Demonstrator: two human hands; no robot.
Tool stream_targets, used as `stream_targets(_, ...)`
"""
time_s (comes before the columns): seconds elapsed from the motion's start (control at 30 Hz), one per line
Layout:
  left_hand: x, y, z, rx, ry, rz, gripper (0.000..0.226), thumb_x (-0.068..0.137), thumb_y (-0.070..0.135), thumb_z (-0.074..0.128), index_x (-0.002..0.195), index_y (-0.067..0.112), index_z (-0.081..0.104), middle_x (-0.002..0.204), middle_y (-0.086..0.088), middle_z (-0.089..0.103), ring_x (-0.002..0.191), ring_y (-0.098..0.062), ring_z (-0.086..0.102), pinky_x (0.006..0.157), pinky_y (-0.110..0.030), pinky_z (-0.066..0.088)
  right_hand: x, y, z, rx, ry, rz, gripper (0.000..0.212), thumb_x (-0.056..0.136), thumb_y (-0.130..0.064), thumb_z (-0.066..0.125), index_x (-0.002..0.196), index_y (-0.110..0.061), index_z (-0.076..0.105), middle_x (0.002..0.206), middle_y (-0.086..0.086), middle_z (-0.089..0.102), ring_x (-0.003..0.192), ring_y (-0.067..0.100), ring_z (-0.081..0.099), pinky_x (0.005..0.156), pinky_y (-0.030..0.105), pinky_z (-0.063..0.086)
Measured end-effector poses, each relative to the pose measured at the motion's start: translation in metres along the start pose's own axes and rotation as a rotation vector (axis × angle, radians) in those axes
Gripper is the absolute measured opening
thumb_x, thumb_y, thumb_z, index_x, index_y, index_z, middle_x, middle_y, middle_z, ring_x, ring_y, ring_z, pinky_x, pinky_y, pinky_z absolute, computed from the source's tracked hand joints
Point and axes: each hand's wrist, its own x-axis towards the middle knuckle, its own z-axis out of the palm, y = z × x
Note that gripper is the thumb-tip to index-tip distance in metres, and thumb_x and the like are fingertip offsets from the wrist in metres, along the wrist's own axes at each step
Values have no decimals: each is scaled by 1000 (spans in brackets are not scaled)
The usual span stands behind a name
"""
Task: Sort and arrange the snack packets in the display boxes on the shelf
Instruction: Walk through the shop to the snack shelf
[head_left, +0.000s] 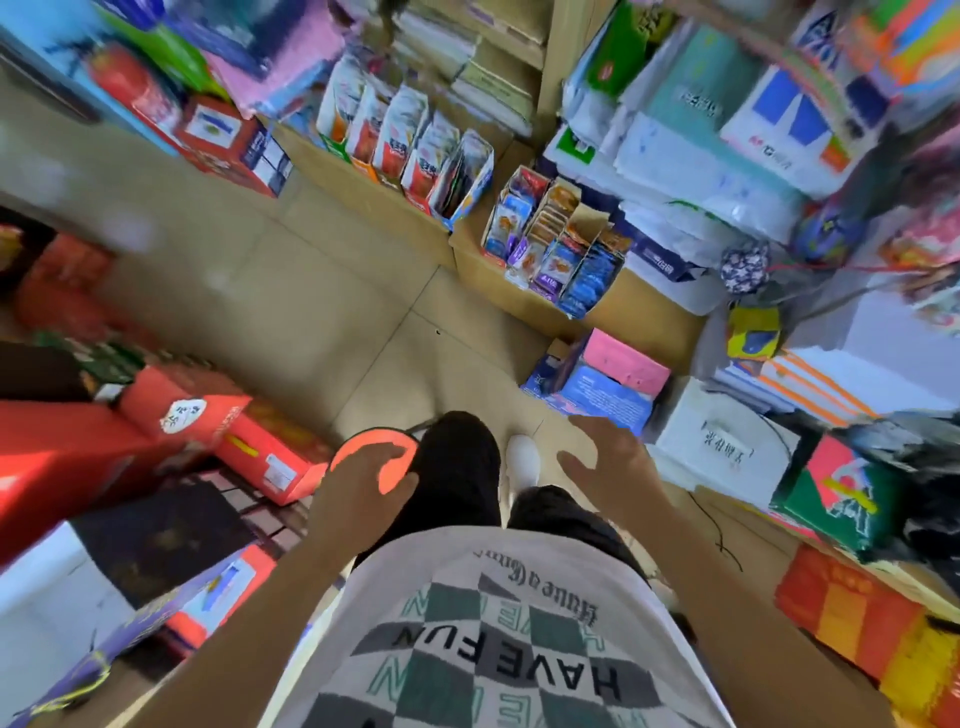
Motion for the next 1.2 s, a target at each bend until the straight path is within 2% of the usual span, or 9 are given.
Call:
stream_targets(0.2,50,2,-49,-20,29,-21,36,93,39,68,126,28,64,127,12,63,114,-14,61,93,-28,45,82,-69,-38,11,-18,-64,46,92,-33,68,134,-17,57,127,1,62,117,23,55,103,41,42)
stream_targets(0.33,115,-2,-89,-35,-6,-32,35,92,40,67,126,30,63,116,7,67,102,-14,63,84,-27,46,137,-112,-40,-20,-26,-59,34,88,-32,67,117,-15,62,100,1,62,92,23,58,79,36,47)
stream_targets(0.47,196,-4,-142,1,-20,35,37,93,41,64,129,30,62,133,11,61,119,-14,58,93,-28,43,185,-149,-34,22,7,9,27,84,-34,68,104,-17,62,92,0,61,84,23,58,75,42,54)
stream_targets(0.63,284,-3,-215,59,-60,137,46,92,54,57,132,34,59,139,14,56,128,-13,53,109,-32,39,224,-196,-38,52,29,127,36,86,-28,71,119,-17,63,103,3,65,95,27,61,81,40,52)
stream_targets(0.73,326,5,-246,102,-91,176,53,89,61,54,135,35,57,139,15,56,127,-13,53,107,-32,39,240,-213,-37,61,31,207,40,87,-37,68,123,-24,60,109,1,64,104,27,59,87,40,50)
stream_targets(0.83,361,15,-264,156,-100,243,47,93,52,57,136,33,57,140,14,55,126,-12,52,107,-32,39,256,-226,-38,88,59,218,43,88,-38,68,128,-24,60,106,-3,60,103,24,58,86,38,49)
stream_targets(0.9,379,21,-272,195,-101,258,45,95,48,58,137,31,56,143,14,54,129,-12,50,108,-31,38,268,-234,-41,105,76,211,43,88,-33,71,128,-18,61,104,1,60,99,24,58,84,34,46)
stream_targets(1.0,401,25,-275,236,-111,267,44,97,45,57,138,30,55,146,14,52,133,-12,48,110,-32,37,296,-239,-39,131,103,185,43,86,-28,74,126,-16,64,121,7,66,111,28,60,94,36,46)
stream_targets(1.2,460,-2,-236,271,-138,268,44,95,44,60,136,27,58,142,10,56,129,-14,53,103,-31,41,378,-225,-6,91,67,89,48,93,-35,64,139,-27,53,140,-3,56,130,20,48,108,35,36)
